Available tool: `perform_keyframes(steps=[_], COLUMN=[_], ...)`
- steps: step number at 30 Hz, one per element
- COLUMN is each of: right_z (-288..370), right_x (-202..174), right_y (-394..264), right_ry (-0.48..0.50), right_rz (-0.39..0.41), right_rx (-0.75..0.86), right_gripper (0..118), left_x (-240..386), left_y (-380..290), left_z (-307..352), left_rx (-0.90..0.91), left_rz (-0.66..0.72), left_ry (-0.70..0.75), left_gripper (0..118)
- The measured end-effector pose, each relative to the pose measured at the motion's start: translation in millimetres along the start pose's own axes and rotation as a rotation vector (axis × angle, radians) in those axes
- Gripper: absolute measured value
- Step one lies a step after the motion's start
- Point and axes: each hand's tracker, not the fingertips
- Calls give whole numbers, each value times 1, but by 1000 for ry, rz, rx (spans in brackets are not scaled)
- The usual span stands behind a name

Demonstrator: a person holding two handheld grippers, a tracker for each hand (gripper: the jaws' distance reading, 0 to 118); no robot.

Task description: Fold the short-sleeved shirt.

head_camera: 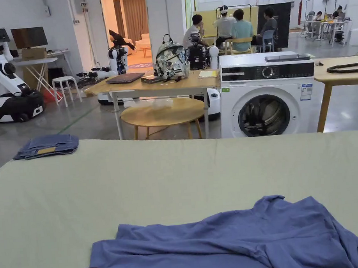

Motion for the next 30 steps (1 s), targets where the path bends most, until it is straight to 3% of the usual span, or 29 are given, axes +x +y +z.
perform_keyframes(steps=[4,7,11,12,13,17,21,23,25,30], right_z=[24,31,32,33,33,36,34,30,25,-20], right_x=[-3,-1,14,16,18,26,35,40,43,41], right_y=[-24,-30,-39,-39,-41,-50,-58,-59,-57,-36], right_ry=[15,22,44,40,34,15,-13,-26,-33,-7], right_rz=[-28,-27,-114,-122,-124,-130,-119,-126,-132,-99], right_rx=[-35,-55,-72,-72,-75,-96,-134,-153,-168,-171], right_gripper=[0,0,0,0,0,0,0,0,0,0], left_x=[-5,7,-25,-35,-55,-82,-103,-108,-95,-95], left_y=[-17,0,-1,-6,-11,-34,-59,-76,-83,-77], left_z=[10,-1,-36,-45,-61,-113,-161,-186,-183,-197], left_rx=[33,12,-79,-116,-167,-311,-426,-538,-479,-563], left_rz=[44,-20,102,122,143,168,223,231,86,45], left_ry=[-66,37,110,109,127,230,239,285,353,304], left_gripper=[0,0,2,17,43,46,46,26,7,3])
